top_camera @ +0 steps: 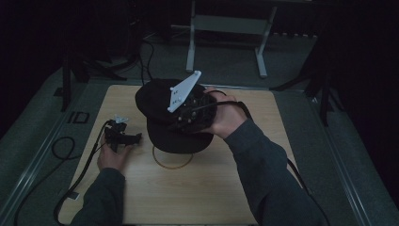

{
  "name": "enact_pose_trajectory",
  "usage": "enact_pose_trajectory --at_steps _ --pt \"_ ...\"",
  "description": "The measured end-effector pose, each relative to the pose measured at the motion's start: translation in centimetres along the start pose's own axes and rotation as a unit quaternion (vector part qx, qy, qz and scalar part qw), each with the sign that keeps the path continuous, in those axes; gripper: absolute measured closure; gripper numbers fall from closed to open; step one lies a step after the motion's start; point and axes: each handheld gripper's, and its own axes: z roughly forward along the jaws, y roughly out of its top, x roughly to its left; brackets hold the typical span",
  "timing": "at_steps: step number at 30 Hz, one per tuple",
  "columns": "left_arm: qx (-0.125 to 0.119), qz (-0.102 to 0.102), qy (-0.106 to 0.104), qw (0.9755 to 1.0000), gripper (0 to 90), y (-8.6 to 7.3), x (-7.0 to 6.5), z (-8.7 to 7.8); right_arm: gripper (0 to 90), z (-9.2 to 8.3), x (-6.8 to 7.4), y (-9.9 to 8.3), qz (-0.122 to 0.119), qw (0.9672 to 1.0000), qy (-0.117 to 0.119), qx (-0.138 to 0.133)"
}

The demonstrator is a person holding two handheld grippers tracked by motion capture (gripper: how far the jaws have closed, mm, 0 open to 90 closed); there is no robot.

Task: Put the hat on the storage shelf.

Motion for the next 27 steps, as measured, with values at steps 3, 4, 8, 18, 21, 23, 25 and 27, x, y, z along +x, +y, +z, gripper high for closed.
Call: enact_pose_trajectory --at_steps 3,4,8,18,21,23,25,27 --pt "0.000 0.000 0.000 1.0000 3.8 0.0 0.0 0.0 74.5 0.3 0.0 0.2 -0.002 1.0000 0.001 0.001" --pt "0.000 0.000 0.000 1.0000 3.8 0.0 0.0 0.0 74.5 0.4 0.0 0.2 -0.002 1.0000 0.001 0.002" --pt "0.000 0.000 0.000 1.0000 3.8 0.0 0.0 0.0 74.4 0.9 -0.1 0.4 -0.003 1.0000 0.005 0.002" --pt "0.000 0.000 0.000 1.0000 3.8 0.0 0.0 0.0 74.4 2.4 -0.4 0.4 -0.002 0.9999 0.009 0.011" --pt "0.000 0.000 0.000 1.0000 3.8 0.0 0.0 0.0 74.4 2.8 -0.4 0.5 -0.001 0.9999 0.009 0.012" --pt "0.000 0.000 0.000 1.0000 3.8 0.0 0.0 0.0 74.3 3.0 -0.5 0.4 0.003 0.9999 0.007 0.014" --pt "0.000 0.001 0.000 1.0000 3.8 0.0 0.0 0.0 74.2 3.2 -0.7 0.4 0.006 0.9998 0.005 0.017" --pt "0.000 0.001 0.000 1.0000 3.8 0.0 0.0 0.0 74.0 3.4 -0.9 0.3 0.008 0.9998 0.003 0.018"
